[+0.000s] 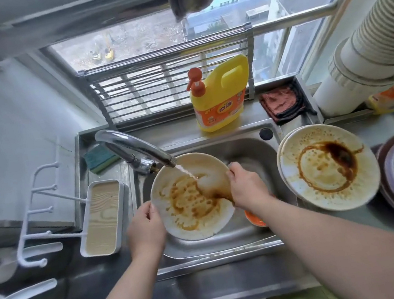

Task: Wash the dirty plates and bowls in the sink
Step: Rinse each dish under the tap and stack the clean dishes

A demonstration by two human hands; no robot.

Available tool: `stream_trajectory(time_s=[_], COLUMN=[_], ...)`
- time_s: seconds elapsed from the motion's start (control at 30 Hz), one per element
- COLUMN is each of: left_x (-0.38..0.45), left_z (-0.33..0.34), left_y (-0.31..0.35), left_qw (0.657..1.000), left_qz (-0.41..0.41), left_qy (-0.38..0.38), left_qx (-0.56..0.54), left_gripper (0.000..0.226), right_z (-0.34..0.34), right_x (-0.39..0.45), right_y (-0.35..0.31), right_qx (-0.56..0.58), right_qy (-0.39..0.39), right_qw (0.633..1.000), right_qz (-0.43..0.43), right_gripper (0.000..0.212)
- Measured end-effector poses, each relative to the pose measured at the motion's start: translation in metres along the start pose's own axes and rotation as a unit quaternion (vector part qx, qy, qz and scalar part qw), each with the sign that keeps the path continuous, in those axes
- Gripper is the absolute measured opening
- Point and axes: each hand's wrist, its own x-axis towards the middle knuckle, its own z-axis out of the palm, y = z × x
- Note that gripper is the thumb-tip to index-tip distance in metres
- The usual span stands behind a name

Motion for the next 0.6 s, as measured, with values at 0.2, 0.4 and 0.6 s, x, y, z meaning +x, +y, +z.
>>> stream_trajectory(time_s=[0.2, 0.4, 0.6], left_x=[-0.015, -0.019, -0.025], left_z=[0.032, 0.065, 0.085], left_y=[0.024, 0.052, 0.073], left_qw=[0.971, 0.914, 0.884], left_qz=[-0.131, -0.197, -0.199], left_qy=[-0.098, -0.171, -0.244], left_qx=[-0.171, -0.311, -0.347], left_gripper=[0.032, 0.029, 0.024], right_z=[-0.047, -0.088, -0.114], right_x=[-0.005, -0.023, -0.041], right_y=[0.007, 0.014, 0.022], right_qx=[-0.073, -0.109, -0.137], right_qy=[0.050, 0.112, 0.154], right_qw=[0.993, 0.979, 0.967], right_qz=[-0.084, -0.134, -0.150], right_gripper=[0.029, 0.028, 0.025])
